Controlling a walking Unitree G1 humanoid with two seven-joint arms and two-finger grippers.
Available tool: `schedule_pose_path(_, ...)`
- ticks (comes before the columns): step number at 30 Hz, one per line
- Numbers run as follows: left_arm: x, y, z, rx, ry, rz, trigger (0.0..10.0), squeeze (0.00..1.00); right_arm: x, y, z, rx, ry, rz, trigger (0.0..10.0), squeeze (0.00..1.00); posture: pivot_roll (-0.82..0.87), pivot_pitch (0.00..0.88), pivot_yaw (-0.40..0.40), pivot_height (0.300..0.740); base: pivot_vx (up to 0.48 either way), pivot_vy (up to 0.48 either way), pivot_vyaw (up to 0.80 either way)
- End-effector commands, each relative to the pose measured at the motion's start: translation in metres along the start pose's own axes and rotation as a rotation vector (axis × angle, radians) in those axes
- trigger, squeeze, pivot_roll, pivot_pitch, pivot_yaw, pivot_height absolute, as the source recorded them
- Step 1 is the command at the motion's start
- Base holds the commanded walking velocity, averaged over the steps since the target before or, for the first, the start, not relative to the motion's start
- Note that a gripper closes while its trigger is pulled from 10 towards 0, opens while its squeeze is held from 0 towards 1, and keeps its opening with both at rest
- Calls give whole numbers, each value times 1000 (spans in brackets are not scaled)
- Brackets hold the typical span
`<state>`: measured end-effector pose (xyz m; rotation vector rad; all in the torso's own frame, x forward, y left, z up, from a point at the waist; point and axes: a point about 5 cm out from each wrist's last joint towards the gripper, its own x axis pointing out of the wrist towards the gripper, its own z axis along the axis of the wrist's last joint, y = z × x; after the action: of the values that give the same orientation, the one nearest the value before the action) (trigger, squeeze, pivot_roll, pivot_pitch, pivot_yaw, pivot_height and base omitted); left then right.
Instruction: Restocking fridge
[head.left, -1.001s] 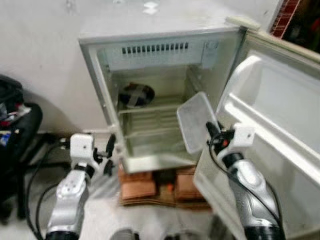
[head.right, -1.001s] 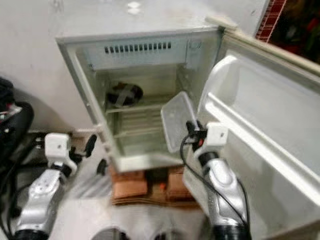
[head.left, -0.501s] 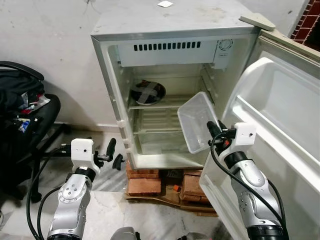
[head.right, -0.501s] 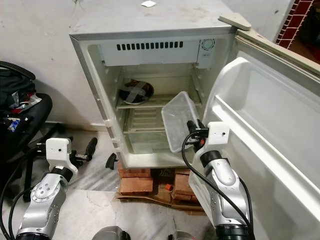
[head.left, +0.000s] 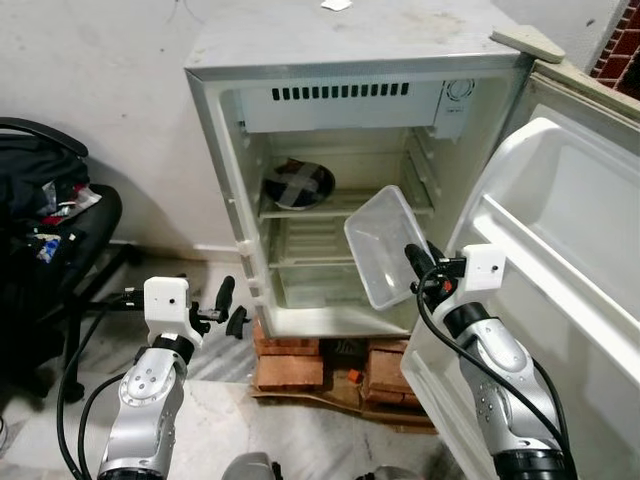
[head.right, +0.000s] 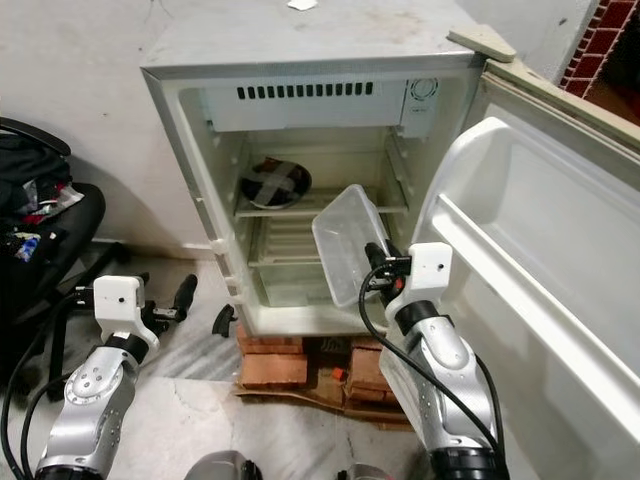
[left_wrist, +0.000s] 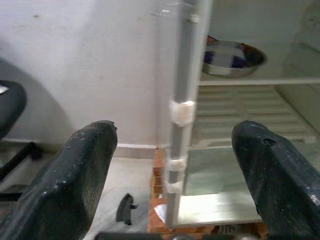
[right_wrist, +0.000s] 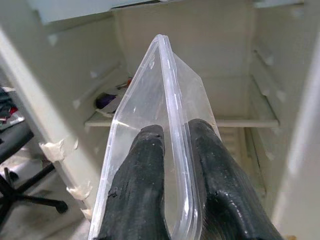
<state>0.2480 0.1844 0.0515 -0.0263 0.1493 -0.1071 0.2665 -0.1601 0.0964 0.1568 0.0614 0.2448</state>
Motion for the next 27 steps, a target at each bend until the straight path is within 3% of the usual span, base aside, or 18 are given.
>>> schedule_pose_path(1,-1,3,2,7,-2,1,10000,0,4,7,2,3,-5,31,10000,0,4,0,34,740,0,360,0)
schedule_pose_path(9,-1,3,2,9,-1,-8,10000,0,4,8,1,2,-2,32,10000,0,3,0,36,740,0,354,0)
schedule_pose_path(27,0,2,3,-4,-2,-21,10000,0,3,-2,6,-43,-11,-27,10000,0,-6,0,27,740,0,0,0)
